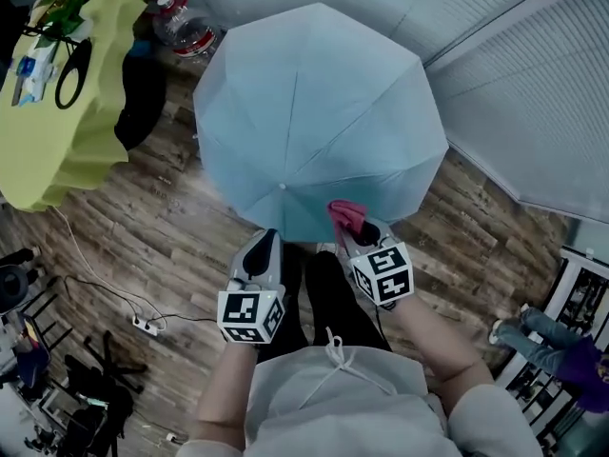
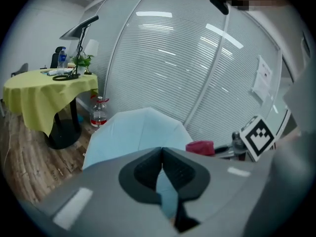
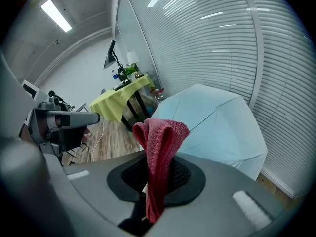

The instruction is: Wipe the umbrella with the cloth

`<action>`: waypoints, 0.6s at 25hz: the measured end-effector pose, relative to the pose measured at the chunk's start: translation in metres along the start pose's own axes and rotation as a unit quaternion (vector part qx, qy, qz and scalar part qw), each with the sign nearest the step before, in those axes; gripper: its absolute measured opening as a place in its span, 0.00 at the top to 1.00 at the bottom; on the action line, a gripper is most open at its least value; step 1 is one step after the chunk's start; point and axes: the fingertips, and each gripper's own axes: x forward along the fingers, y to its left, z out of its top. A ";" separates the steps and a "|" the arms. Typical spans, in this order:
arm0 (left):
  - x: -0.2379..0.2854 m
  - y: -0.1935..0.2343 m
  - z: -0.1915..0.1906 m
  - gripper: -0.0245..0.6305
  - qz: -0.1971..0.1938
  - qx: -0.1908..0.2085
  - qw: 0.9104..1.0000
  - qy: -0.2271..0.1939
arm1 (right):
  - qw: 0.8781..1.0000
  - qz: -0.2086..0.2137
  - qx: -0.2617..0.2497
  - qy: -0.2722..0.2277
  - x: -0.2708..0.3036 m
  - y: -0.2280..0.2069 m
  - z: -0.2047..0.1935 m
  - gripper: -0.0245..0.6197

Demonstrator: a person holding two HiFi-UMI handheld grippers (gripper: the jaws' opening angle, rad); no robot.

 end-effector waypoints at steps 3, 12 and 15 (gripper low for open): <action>0.022 0.030 -0.016 0.95 0.004 0.004 1.000 0.012 | 0.999 0.022 0.026 0.017 0.043 0.007 -0.008 0.88; 0.096 0.117 -0.068 0.95 -0.029 -0.028 0.997 0.059 | 0.996 0.014 0.055 0.065 0.175 0.026 -0.038 0.88; 0.112 0.138 -0.085 0.95 -0.044 -0.020 0.996 0.075 | 0.995 0.003 0.061 0.081 0.209 0.028 -0.046 0.88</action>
